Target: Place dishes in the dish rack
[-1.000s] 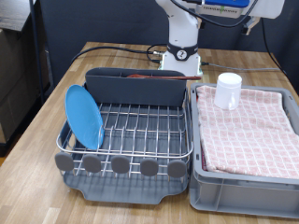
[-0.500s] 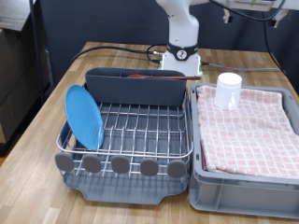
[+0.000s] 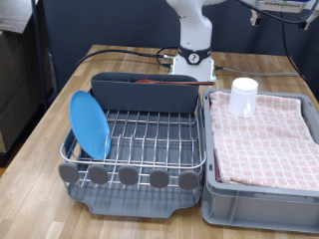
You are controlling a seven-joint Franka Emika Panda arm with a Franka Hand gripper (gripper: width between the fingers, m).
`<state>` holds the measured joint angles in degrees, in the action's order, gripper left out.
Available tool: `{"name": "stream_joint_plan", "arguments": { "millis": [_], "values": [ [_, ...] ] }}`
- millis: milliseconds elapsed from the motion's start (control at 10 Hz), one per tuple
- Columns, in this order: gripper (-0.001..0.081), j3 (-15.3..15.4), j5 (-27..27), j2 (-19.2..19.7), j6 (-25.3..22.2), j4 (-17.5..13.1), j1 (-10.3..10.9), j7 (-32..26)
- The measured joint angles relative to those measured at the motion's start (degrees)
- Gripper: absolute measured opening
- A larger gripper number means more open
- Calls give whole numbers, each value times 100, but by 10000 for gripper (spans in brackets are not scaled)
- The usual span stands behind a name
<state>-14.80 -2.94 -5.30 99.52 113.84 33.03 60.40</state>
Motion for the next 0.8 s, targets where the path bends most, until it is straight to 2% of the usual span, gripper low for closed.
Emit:
{"name": "stream_joint_plan", "arguments": {
  "millis": [300, 800],
  "values": [
    [803, -3, 128, 125, -286, -101, 0, 43],
    [803, -56, 410, 570, -356, 12, -7, -20]
  ]
}}
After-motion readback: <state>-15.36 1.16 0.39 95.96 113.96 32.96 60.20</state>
